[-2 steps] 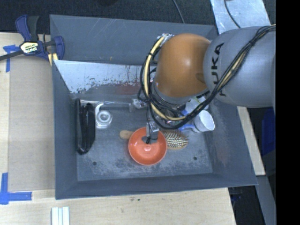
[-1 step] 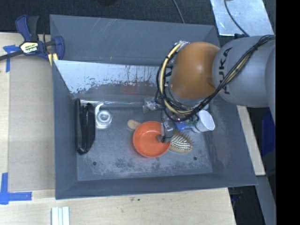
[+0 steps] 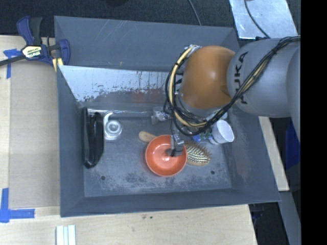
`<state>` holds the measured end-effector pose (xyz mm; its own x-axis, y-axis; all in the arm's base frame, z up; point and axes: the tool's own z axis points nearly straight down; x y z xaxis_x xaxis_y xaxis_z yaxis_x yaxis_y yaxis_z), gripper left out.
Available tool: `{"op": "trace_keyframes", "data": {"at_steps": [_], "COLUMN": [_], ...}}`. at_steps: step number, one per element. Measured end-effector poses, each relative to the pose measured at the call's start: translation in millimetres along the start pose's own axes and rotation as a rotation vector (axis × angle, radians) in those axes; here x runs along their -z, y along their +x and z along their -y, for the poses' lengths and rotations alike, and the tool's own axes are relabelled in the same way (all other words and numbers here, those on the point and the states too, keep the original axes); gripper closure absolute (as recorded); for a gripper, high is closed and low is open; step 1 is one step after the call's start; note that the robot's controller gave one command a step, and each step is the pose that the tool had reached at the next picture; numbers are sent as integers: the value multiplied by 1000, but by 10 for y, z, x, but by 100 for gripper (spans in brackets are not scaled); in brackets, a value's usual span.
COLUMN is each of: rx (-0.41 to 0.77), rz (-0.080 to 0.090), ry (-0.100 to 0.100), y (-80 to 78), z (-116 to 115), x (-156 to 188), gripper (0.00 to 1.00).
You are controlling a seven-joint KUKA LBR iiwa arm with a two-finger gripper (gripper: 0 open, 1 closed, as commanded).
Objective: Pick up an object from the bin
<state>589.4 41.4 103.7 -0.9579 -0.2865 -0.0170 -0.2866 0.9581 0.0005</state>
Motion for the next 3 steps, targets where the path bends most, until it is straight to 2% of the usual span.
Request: {"op": "trace_keyframes", "data": {"at_steps": [1,2,3], "rx": [-12,-12,-9], "rz": [10,10,5], "ry": [-1,-1,-1], "y": [145,145,152], "z": [213,213,199], "x": [-293,-293,466], "gripper": [100,100,100]}}
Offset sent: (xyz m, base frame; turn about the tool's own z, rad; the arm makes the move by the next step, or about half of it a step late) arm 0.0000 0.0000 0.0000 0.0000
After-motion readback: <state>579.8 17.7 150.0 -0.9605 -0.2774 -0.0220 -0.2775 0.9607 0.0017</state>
